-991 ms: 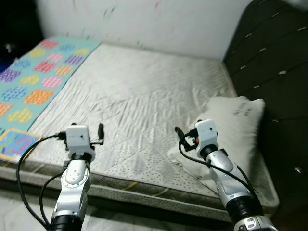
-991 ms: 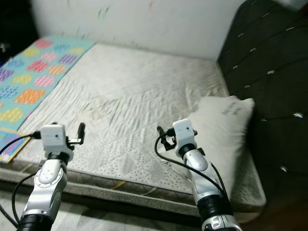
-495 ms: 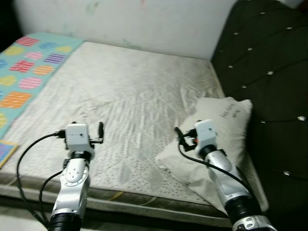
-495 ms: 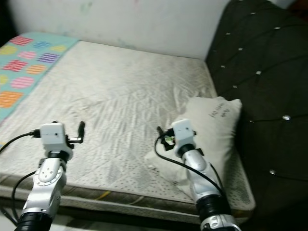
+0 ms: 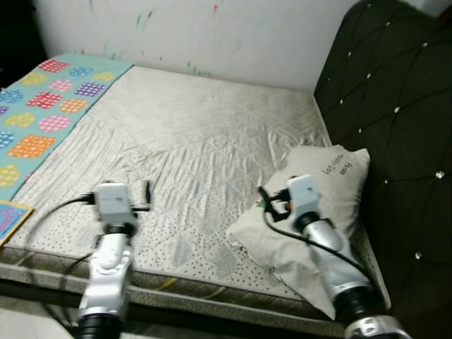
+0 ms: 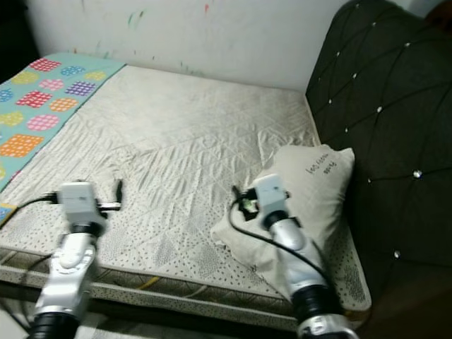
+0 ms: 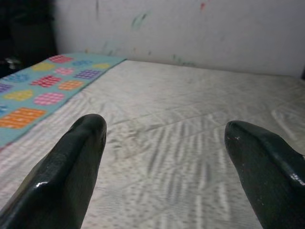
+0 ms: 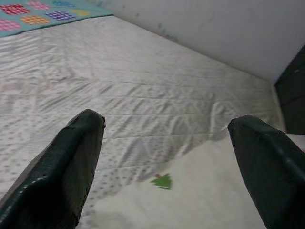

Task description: Clean up the room

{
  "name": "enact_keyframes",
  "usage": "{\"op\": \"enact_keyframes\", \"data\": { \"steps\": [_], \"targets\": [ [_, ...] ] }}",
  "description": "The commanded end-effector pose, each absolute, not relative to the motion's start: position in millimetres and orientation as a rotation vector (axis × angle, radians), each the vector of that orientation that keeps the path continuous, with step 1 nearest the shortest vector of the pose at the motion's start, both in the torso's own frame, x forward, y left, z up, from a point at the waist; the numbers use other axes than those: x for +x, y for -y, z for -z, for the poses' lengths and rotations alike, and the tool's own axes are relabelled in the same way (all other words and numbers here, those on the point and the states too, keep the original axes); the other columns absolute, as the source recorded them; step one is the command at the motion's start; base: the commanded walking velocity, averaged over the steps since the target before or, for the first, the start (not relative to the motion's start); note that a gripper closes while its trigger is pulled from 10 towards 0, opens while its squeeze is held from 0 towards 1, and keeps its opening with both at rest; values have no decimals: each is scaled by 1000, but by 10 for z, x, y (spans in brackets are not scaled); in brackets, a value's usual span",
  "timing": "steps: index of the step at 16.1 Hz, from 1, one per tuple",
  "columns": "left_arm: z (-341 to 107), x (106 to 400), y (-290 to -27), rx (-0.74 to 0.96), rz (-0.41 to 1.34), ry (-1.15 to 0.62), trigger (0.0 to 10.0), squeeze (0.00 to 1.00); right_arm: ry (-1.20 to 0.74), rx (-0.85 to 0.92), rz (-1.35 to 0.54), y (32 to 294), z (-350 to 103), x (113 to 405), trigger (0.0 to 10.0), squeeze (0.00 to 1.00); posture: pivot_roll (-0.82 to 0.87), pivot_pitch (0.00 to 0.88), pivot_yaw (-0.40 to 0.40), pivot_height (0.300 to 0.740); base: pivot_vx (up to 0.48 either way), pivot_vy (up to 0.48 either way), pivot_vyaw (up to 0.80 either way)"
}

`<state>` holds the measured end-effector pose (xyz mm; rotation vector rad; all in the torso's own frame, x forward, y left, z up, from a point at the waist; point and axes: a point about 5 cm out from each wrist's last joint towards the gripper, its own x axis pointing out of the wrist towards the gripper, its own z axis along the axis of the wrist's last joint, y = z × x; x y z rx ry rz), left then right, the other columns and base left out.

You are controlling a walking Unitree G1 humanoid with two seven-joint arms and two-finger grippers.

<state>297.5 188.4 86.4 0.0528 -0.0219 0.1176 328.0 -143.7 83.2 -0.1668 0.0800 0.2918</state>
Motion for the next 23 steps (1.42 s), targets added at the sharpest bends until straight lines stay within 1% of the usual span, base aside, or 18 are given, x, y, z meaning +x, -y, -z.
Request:
{"op": "enact_keyframes", "data": {
  "steps": [1,6,10,13,15,20,23],
  "targets": [
    [-863,2975,-1918,61,-121,15,10000,0,-70,-160,-296,1401,-863,3299,10000,0,-54,0,-85,740,0,-398,0],
    [-872,2988,-1908,63,-119,20,10000,0,-70,-162,-295,1399,-865,3308,10000,0,-53,0,-84,740,0,-347,0],
    [-881,3000,-1908,65,-120,26,10000,0,-70,-185,-300,1384,-873,3321,10000,0,-74,0,-97,740,0,0,0],
    [-939,3050,-1886,66,-109,51,10000,0,-78,-225,-309,1349,-867,3334,10000,0,-76,7,-112,740,0,0,-688],
    [-984,3074,-1856,63,-101,67,10000,0,-85,-231,-320,1328,-857,3333,10000,0,-74,6,-117,740,0,0,-253],
    [-976,3014,-1896,54,-127,71,10000,0,-71,-191,-318,1339,-884,3336,10000,0,-56,0,-101,740,0,0,0],
    [-977,2965,-1906,56,-129,77,10000,0,-64,-132,-288,1366,-922,3346,10000,0,-47,0,-92,740,0,0,0]
  ]
}}
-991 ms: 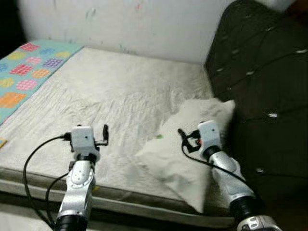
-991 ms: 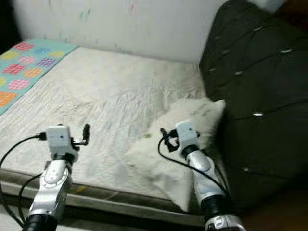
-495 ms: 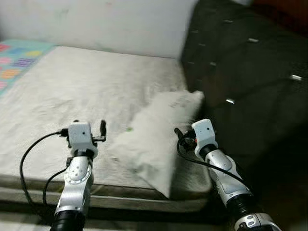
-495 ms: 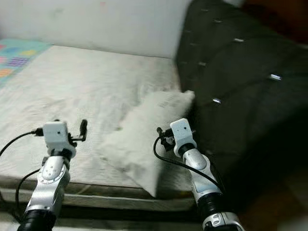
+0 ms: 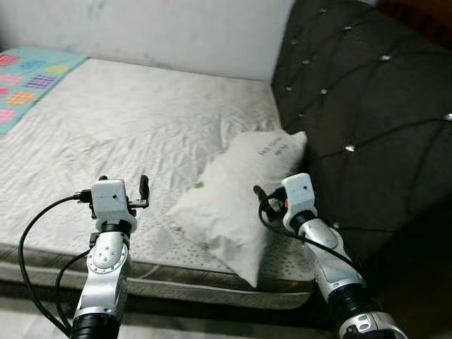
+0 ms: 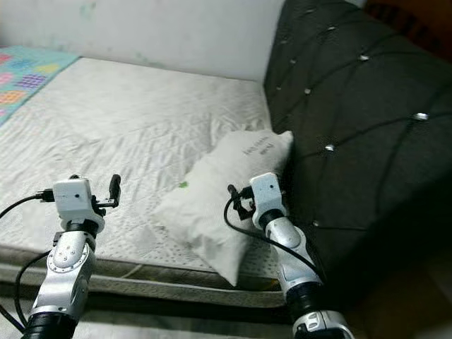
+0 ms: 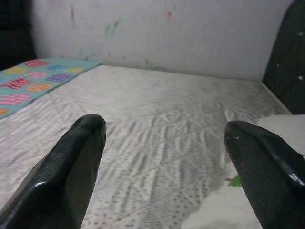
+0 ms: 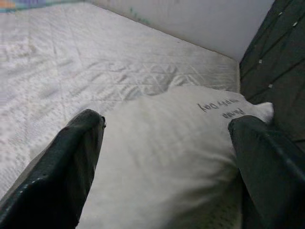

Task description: Clean up the room

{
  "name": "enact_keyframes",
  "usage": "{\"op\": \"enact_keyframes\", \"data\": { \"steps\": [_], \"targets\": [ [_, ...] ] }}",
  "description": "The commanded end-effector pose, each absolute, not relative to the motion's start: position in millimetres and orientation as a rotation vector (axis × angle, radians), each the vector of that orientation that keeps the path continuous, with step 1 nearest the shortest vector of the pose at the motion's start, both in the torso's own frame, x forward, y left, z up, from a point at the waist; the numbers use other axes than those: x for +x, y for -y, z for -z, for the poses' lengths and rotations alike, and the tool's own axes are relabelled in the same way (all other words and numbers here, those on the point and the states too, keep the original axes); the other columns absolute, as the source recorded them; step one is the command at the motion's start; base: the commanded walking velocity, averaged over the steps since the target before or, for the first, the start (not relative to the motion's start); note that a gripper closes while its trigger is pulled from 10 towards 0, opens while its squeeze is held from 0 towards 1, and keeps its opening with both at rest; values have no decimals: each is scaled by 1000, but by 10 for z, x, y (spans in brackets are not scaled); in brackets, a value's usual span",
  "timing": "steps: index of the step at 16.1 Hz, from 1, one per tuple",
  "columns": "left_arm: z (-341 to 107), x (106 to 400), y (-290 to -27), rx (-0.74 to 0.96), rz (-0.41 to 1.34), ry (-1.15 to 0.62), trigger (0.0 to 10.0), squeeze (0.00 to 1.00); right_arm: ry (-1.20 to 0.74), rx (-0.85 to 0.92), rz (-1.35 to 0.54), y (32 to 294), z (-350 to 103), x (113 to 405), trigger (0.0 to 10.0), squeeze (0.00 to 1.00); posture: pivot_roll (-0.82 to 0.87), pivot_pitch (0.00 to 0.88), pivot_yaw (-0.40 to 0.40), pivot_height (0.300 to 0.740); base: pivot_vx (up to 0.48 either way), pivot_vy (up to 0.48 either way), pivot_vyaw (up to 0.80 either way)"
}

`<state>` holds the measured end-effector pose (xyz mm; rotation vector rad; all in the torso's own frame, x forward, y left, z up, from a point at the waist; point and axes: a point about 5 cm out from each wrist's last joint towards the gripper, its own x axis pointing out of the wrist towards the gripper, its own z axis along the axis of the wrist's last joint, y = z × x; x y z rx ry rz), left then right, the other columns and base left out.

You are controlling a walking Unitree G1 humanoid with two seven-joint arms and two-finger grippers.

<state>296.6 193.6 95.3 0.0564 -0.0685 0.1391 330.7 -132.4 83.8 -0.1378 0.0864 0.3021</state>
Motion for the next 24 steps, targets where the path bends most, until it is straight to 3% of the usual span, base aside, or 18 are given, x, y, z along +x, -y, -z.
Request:
{"op": "enact_keyframes", "data": {
  "steps": [1,7,13,19,24],
  "targets": [
    [-979,2947,-1898,58,-126,80,10000,0,-60,-102,-284,1338,-945,3352,10000,0,-44,0,-90,740,0,0,0],
    [-1002,2863,-1794,56,-57,89,10000,0,-73,-8,-304,1174,-1021,3337,10000,0,-52,0,-84,740,0,0,0],
    [-1049,2662,-1862,13,-41,95,10000,0,-112,3,-242,1400,-980,3219,10000,0,-45,35,-90,740,0,0,0],
    [-1123,2615,-1783,-12,-2,97,10000,0,-102,20,-272,1339,-1020,3149,10000,0,-42,63,-97,740,0,0,0],
    [-1146,2633,-1772,-30,0,89,10000,0,-114,25,-259,1360,-1018,3132,10000,0,-46,72,-91,740,0,0,-613]
  ]
}}
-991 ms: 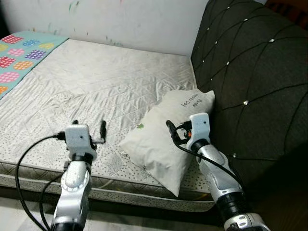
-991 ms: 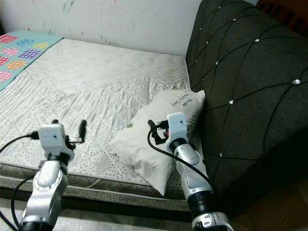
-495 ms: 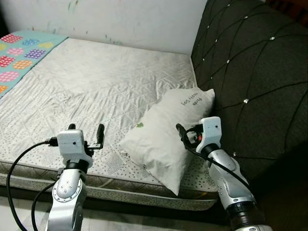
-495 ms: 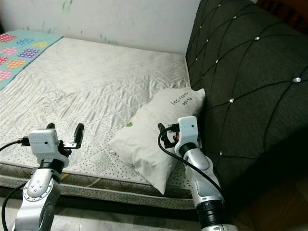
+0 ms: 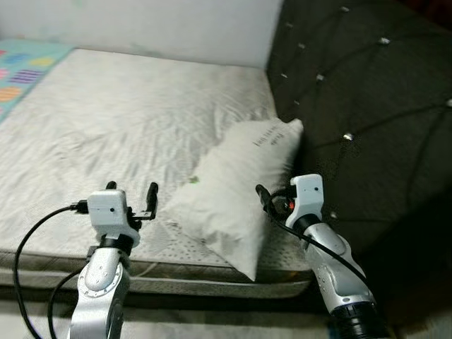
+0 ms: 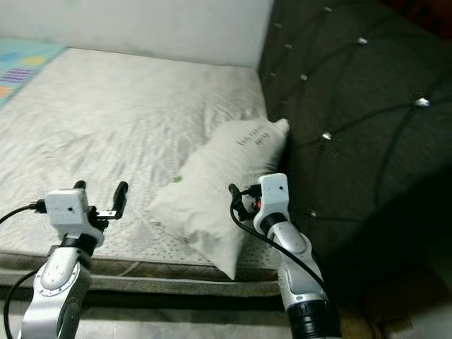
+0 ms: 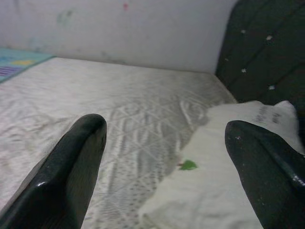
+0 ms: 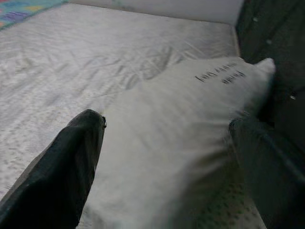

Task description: Clean up the room

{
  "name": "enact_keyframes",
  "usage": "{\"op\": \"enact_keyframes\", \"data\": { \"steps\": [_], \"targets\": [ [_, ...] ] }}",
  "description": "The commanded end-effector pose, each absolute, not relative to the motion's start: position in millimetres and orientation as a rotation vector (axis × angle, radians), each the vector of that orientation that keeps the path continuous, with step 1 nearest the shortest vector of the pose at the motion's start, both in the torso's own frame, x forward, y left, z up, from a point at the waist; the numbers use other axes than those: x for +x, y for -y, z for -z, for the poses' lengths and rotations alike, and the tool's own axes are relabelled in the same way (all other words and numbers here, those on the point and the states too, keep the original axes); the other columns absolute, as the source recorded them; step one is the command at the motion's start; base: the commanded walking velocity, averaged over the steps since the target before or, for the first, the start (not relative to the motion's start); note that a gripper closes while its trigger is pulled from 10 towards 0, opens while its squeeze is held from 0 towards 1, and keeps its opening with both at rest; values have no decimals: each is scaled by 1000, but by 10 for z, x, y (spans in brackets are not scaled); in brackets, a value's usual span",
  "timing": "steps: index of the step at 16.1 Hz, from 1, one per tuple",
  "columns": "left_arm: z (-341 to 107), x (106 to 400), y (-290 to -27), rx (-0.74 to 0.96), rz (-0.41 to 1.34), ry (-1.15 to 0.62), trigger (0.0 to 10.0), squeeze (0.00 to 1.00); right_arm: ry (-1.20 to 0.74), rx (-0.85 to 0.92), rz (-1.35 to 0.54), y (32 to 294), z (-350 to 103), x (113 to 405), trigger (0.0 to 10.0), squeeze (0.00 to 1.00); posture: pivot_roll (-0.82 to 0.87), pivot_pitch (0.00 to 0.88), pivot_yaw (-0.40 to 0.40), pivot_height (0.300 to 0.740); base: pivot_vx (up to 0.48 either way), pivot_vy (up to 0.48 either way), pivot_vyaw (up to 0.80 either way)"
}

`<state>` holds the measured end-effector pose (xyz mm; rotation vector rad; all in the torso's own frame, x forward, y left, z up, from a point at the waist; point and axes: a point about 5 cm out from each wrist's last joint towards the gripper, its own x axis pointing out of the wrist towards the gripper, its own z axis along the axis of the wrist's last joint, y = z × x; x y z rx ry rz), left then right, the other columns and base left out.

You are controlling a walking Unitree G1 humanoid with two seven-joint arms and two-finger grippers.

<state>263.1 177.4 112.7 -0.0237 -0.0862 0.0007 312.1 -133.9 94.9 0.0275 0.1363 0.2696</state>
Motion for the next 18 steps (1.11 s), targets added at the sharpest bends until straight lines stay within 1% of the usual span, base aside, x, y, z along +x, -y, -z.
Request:
{"op": "enact_keyframes", "data": {
  "steps": [1,5,8,18],
  "targets": [
    [-1146,2640,-1774,-27,-1,85,10000,0,-115,22,-258,1361,-1020,3131,10000,0,-46,72,-91,740,0,0,0],
    [-1159,2654,-1758,-25,5,88,10000,0,-117,17,-254,1365,-1023,3139,10000,0,-45,66,-91,740,0,0,0],
    [-1185,2663,-1708,-14,43,105,10000,0,-114,11,-254,1362,-1029,3146,10000,0,-47,60,-91,740,0,0,0],
    [-1178,2683,-1691,-17,56,106,10000,0,-105,-22,-233,1444,-1035,3181,10000,0,-47,49,-95,740,266,0,0]
  ]
}}
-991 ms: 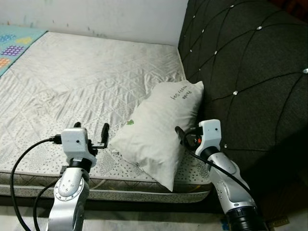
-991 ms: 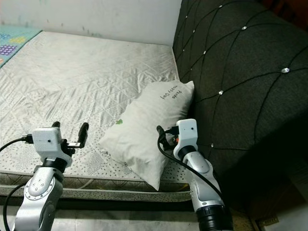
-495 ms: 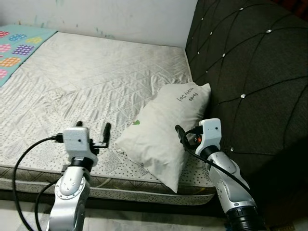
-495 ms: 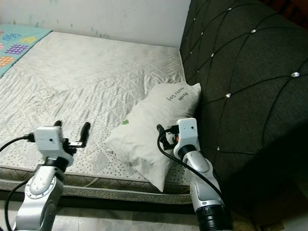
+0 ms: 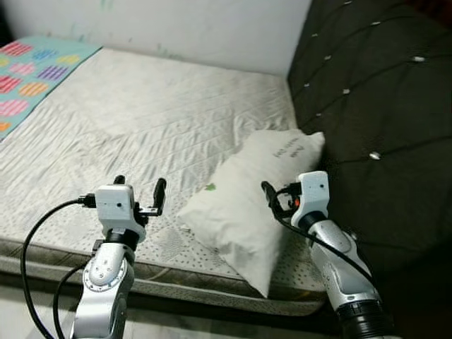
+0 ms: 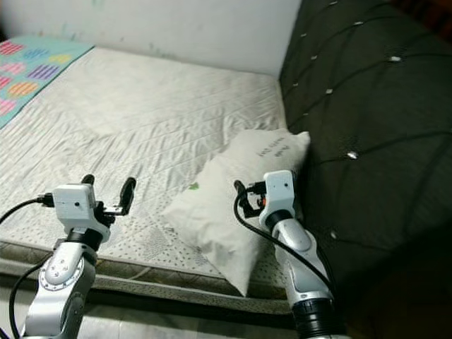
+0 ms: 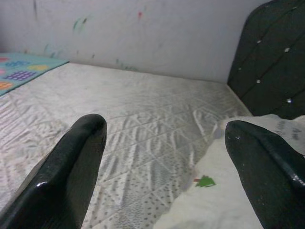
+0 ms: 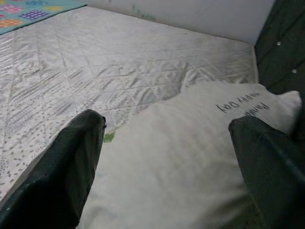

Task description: Clean up the room

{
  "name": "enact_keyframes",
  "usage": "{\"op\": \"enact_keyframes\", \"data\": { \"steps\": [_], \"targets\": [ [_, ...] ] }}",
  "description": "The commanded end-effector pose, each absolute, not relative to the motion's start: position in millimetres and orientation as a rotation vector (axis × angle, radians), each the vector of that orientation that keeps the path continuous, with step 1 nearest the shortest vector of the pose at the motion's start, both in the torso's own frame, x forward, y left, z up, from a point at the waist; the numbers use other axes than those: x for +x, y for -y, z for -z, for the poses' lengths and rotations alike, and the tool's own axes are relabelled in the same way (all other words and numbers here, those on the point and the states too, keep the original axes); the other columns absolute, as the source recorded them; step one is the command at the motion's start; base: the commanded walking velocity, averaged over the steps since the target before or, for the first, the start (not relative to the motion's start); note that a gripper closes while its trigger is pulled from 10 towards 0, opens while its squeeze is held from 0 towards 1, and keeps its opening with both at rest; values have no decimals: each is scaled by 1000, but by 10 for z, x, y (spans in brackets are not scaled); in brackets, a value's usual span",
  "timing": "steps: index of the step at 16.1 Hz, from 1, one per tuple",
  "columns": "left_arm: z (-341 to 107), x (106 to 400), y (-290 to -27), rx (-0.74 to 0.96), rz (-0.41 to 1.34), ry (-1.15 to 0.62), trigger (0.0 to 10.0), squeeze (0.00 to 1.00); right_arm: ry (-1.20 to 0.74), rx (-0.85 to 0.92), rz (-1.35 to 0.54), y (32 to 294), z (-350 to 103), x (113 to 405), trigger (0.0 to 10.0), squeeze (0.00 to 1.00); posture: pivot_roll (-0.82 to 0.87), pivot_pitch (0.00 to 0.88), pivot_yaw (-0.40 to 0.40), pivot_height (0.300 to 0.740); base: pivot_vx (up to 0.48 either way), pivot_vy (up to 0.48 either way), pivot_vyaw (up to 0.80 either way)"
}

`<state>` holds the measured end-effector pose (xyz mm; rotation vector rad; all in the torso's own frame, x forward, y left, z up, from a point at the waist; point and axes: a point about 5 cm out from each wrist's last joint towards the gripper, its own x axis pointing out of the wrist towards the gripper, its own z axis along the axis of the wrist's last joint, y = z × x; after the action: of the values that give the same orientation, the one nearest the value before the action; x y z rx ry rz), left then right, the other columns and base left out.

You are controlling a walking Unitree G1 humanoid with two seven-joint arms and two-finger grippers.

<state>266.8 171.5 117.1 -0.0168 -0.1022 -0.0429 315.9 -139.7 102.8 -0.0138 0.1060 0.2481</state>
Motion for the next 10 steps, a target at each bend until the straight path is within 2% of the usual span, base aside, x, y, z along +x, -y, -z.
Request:
{"op": "enact_keyframes", "data": {
  "steps": [1,10],
  "targets": [
    [-1175,2685,-1691,-16,57,105,10000,0,-105,-23,-232,1446,-1033,3184,10000,0,-47,47,-94,740,270,0,0],
    [-1171,2696,-1686,-19,63,102,10000,0,-103,-34,-227,1461,-1021,3190,10000,0,-48,48,-93,740,279,0,0]
  ]
}}
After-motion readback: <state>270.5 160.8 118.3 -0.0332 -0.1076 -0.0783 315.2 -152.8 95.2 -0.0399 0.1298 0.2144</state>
